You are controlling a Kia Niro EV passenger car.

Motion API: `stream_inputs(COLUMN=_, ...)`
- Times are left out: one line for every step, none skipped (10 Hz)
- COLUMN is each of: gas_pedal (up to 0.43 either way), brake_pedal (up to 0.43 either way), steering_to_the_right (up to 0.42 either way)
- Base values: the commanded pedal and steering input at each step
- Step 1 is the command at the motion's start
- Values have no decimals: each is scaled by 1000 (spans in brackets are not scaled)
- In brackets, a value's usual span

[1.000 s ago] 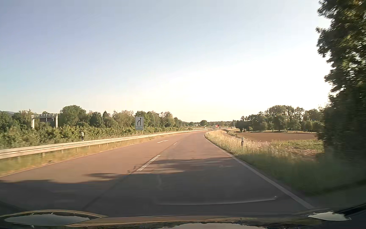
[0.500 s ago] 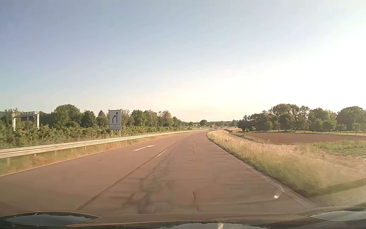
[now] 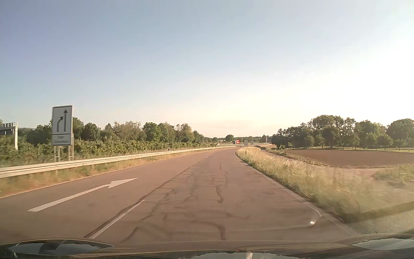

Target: Follow the waypoints while adhering to traffic rules and regulations

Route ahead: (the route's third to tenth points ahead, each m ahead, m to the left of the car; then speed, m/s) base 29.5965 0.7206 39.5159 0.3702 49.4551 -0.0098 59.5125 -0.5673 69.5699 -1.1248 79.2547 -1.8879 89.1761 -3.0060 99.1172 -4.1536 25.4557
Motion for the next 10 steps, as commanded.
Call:
stream_inputs(gas_pedal=157, brake_pedal=0, steering_to_the_right=2)
stream_inputs(gas_pedal=157, brake_pedal=0, steering_to_the_right=3)
stream_inputs(gas_pedal=157, brake_pedal=0, steering_to_the_right=3)
stream_inputs(gas_pedal=157, brake_pedal=0, steering_to_the_right=4)
stream_inputs(gas_pedal=157, brake_pedal=0, steering_to_the_right=3)
stream_inputs(gas_pedal=157, brake_pedal=0, steering_to_the_right=4)
stream_inputs(gas_pedal=157, brake_pedal=0, steering_to_the_right=4)
stream_inputs(gas_pedal=157, brake_pedal=0, steering_to_the_right=4)
stream_inputs(gas_pedal=157, brake_pedal=0, steering_to_the_right=4)
stream_inputs(gas_pedal=157, brake_pedal=0, steering_to_the_right=5)
